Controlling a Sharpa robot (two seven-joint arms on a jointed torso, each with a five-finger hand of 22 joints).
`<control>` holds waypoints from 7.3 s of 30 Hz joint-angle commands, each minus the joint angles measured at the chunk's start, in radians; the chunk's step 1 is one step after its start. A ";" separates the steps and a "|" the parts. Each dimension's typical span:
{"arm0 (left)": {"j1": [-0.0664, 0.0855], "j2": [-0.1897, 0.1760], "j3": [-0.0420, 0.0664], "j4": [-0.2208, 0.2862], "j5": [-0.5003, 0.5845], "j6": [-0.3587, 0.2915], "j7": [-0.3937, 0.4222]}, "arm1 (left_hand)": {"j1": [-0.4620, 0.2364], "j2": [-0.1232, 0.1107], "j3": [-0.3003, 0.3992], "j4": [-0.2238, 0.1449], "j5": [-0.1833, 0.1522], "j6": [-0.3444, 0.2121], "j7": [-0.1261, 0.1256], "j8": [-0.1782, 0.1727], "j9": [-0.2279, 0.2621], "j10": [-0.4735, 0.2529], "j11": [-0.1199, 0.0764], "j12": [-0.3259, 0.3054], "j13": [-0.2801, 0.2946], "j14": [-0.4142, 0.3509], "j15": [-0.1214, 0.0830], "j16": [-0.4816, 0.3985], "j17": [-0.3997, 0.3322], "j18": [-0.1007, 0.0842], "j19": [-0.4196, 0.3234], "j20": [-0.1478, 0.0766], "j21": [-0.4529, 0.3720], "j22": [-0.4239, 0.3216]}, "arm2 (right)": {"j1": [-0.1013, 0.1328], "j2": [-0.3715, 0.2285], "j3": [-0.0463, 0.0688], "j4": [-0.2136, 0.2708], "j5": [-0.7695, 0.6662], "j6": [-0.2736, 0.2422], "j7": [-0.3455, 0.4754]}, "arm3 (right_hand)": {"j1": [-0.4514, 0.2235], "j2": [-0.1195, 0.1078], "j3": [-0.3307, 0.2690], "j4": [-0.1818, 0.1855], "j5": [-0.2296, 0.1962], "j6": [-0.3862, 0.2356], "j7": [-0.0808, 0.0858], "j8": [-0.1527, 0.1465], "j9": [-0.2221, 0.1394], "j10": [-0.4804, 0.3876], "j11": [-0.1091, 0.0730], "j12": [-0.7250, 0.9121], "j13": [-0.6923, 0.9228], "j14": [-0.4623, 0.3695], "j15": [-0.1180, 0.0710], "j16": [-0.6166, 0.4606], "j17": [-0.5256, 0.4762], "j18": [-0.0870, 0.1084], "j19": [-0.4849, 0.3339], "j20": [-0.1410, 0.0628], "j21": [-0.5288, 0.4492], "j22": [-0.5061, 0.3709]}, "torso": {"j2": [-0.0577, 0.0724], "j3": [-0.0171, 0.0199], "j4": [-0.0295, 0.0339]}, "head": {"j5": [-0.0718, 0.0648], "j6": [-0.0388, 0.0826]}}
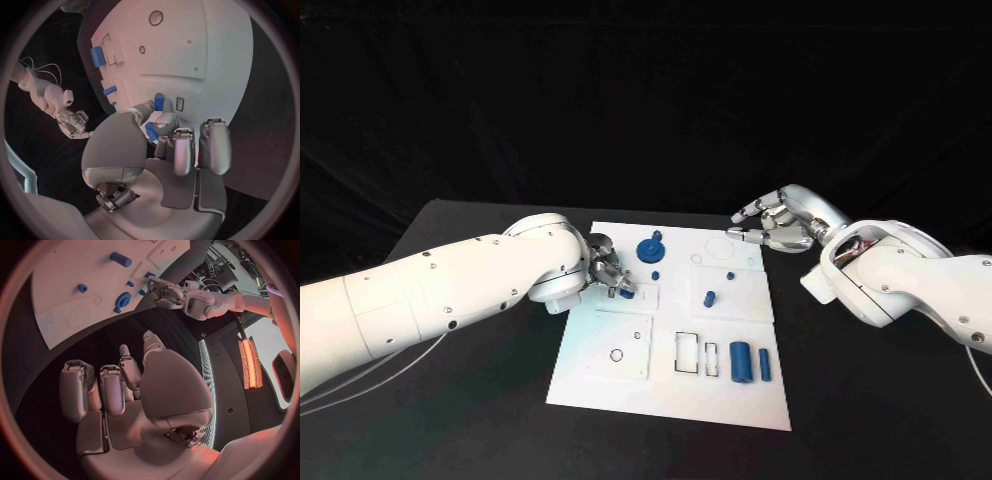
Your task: Assemble the parts on the task board
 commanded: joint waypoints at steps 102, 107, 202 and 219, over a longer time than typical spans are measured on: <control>0.084 0.106 0.045 -0.308 -0.052 0.100 0.041 | -0.037 0.007 -0.440 0.175 0.004 -0.006 -0.004 -0.016 0.045 -0.044 0.017 -0.057 -0.067 0.106 0.007 0.003 0.263 -0.009 0.002 0.003 -0.012 0.010 | -0.003 0.008 0.000 -0.012 0.002 0.010 0.010 | -0.019 0.009 -0.018 0.005 0.009 -0.009 -0.002 0.008 0.003 0.000 -0.001 -0.003 -0.004 0.060 -0.009 -0.007 0.082 0.017 -0.003 -0.004 -0.011 0.150 | 0.003 -0.0028 -0.0022 | 0.000 0.010; 0.075 0.126 0.041 -0.337 -0.078 0.107 0.045 | -0.037 0.007 -0.440 0.175 0.004 -0.006 -0.004 -0.016 0.045 -0.045 0.017 -0.057 -0.067 0.106 0.008 0.003 0.263 -0.009 0.002 0.003 -0.012 0.009 | -0.003 0.008 0.000 -0.012 0.002 0.011 0.011 | -0.019 0.009 -0.018 0.005 0.009 -0.009 -0.002 0.008 0.003 0.000 -0.001 -0.003 -0.004 0.060 -0.009 -0.007 0.082 0.017 -0.003 -0.004 -0.011 0.150 | 0.005 -0.0028 -0.0048 | 0.002 0.009; 0.060 -0.006 0.031 -0.172 0.122 0.115 0.037 | 0.093 0.048 -0.017 -0.004 0.004 0.009 -0.005 -0.058 0.006 -0.034 0.015 -0.060 -0.081 0.106 0.008 0.003 0.263 -0.010 0.003 0.009 -0.009 0.025 | -0.004 0.014 -0.001 -0.020 0.006 0.018 0.012 | -0.015 0.015 -0.020 0.002 0.018 -0.010 -0.003 0.011 0.004 0.002 -0.001 -0.001 -0.002 0.061 -0.009 -0.008 0.081 0.017 -0.002 -0.004 -0.011 0.150 | -0.001 0.0018 0.0008 | 0.012 -0.002; 0.007 -0.081 0.031 -0.004 0.047 -0.006 0.054 | 0.063 0.027 -0.008 -0.006 0.004 0.023 -0.013 -0.051 0.009 -0.021 0.008 -0.044 -0.066 0.106 0.002 0.003 0.263 -0.011 0.008 0.004 -0.005 0.033 | -0.011 0.010 -0.001 -0.021 0.007 0.018 0.013 | -0.015 0.015 -0.020 0.002 0.018 -0.010 -0.003 0.011 0.004 0.002 -0.001 -0.001 -0.002 0.061 -0.009 -0.008 0.081 0.017 -0.002 -0.004 -0.011 0.150 | 0.001 0.0000 -0.0006 | 0.017 -0.010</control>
